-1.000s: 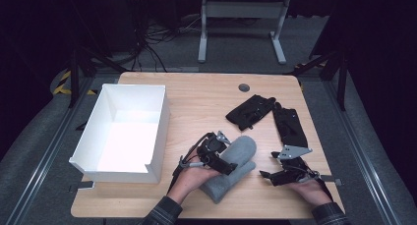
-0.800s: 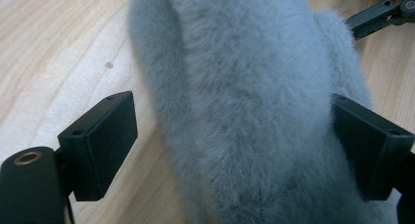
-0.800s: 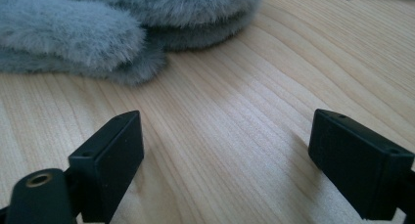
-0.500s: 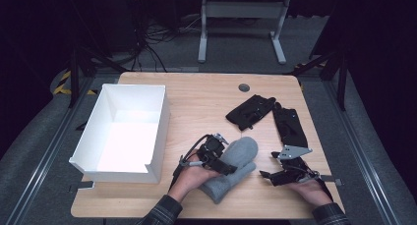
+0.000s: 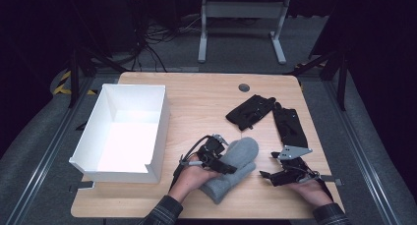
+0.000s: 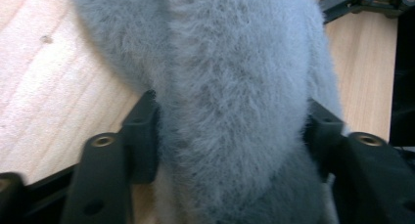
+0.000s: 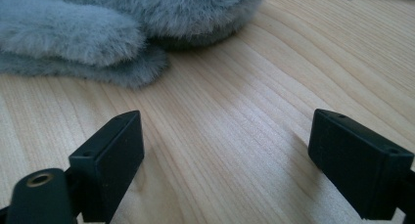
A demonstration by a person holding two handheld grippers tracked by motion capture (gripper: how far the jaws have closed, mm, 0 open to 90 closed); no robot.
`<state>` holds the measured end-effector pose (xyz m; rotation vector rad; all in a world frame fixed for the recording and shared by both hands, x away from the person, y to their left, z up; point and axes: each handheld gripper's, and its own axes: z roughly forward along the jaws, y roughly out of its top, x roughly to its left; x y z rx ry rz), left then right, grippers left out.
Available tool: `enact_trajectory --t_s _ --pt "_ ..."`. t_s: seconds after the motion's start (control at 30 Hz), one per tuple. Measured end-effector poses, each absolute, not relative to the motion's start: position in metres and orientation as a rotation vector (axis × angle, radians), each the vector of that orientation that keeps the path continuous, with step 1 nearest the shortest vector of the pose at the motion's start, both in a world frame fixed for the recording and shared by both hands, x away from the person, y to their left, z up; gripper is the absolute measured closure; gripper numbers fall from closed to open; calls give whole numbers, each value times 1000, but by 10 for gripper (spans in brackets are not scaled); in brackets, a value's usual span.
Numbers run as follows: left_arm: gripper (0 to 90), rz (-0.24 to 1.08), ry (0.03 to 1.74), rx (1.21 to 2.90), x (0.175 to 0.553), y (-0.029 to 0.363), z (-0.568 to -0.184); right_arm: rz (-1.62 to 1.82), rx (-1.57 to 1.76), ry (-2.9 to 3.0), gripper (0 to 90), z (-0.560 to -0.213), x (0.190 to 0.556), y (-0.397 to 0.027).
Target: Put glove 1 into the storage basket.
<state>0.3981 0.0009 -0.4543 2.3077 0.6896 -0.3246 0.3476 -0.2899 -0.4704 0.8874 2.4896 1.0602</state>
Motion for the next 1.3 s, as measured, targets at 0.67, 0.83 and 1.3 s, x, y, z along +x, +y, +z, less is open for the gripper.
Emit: enact_trajectory --t_s 0.67,0.83,1.3 --pt "697 -323 687 2265 393 9 -435 1061 890 2489 141 -470 347 -290" --pt "699 -297 677 2236 390 14 -427 1060 890 2490 140 -470 347 -290" --pt "698 -183 703 2212 388 31 -399 1061 891 2489 140 -470 347 -290"
